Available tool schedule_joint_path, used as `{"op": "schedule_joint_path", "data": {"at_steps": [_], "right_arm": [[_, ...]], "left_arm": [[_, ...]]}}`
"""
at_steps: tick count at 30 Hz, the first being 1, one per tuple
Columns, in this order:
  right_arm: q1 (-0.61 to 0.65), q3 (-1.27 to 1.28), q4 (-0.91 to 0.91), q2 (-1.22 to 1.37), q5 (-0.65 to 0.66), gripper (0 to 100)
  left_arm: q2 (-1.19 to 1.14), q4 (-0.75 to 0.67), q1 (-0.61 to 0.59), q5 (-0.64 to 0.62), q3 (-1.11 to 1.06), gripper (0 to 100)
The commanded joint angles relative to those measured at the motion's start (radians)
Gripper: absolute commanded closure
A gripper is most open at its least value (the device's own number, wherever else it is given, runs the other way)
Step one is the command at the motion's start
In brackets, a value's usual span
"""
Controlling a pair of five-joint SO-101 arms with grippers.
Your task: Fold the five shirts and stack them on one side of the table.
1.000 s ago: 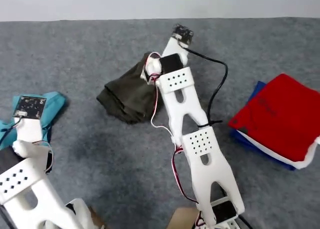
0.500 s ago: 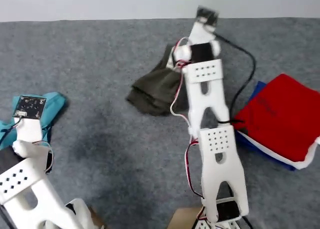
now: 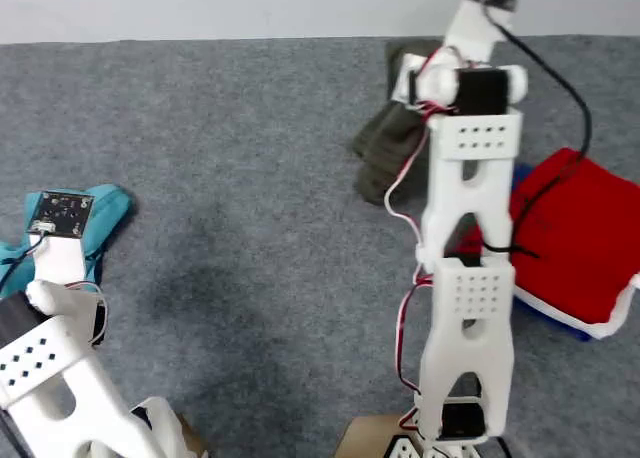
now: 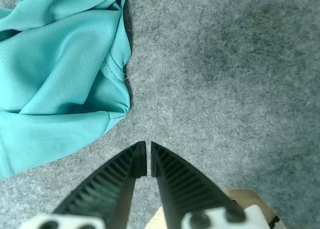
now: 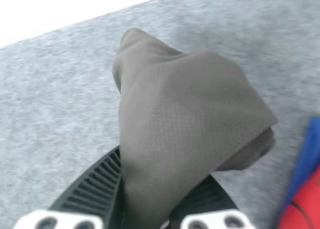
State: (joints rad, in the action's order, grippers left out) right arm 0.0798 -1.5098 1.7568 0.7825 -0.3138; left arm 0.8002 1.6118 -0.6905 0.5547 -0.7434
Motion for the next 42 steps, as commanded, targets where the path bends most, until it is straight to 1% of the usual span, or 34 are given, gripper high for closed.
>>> {"op": "schedule_joint_path", "data": {"at_steps": [1,6,10,18,23,30,38,42], "right_arm": [[-0.059,0.189,0.042,-0.196,0.048,99.1],[-0.139,0.489,0.039,-0.401,0.133,99.1],[-0.214,0.620,0.038,-0.487,0.203,99.1],[-0.392,0.637,0.038,-0.516,0.341,99.1],[-0.470,0.638,0.038,-0.516,0.411,99.1],[-0.552,0.638,0.033,-0.503,0.471,99.1],[-0.627,0.632,-0.062,-0.320,0.480,99.1],[-0.648,0.632,-0.107,-0.260,0.523,99.1]], "left_arm": [[0.015,-0.021,0.006,0.003,0.010,98],[0.015,-0.023,0.006,0.003,0.008,98],[0.015,-0.023,0.006,0.003,0.005,98],[0.015,-0.017,0.008,0.003,0.005,98],[0.015,-0.017,0.008,0.003,0.005,98],[0.017,-0.015,0.008,0.003,0.004,98],[0.018,-0.015,0.008,0.003,0.004,98],[0.018,-0.015,0.008,0.003,0.004,98]]}}
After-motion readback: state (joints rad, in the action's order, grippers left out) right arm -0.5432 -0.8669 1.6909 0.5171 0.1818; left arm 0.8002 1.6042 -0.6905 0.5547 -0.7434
